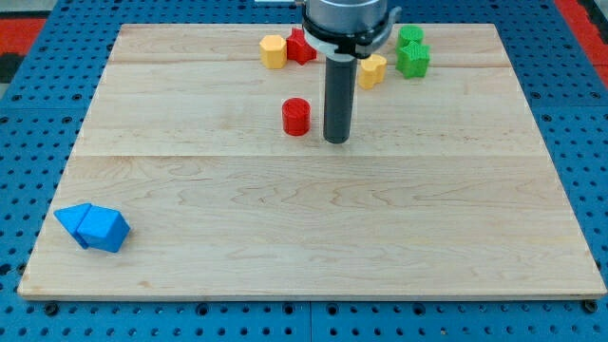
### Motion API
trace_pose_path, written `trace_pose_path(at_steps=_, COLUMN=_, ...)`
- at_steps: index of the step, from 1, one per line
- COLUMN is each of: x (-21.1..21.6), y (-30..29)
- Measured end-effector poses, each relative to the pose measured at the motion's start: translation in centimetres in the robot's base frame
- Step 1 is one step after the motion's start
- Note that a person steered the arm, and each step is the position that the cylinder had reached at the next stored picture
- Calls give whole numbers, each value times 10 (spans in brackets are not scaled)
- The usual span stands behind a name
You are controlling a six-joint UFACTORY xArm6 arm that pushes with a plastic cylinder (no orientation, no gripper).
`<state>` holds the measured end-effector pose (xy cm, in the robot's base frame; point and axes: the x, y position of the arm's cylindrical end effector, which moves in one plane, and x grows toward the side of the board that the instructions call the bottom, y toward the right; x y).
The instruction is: Push the red circle to the bottom left of the red star
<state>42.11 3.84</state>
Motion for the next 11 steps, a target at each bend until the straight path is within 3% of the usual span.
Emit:
trace_pose_path(at_steps=1, x=-30, y=-34)
trace_pose_path(at_steps=2, x=-91, y=-69)
trace_pose_path(at_steps=3, x=-45, y=-59)
trace_pose_path(at_steps=4, x=-43, y=-108)
trace_pose_path(at_steps=6, x=-108, y=-90)
trace_pose_path(at_steps=9, x=-149, y=-84)
trace_pose_path(at_steps=10, x=-149, y=-155)
trace_pose_path(at_steps=11, x=-208, y=-188)
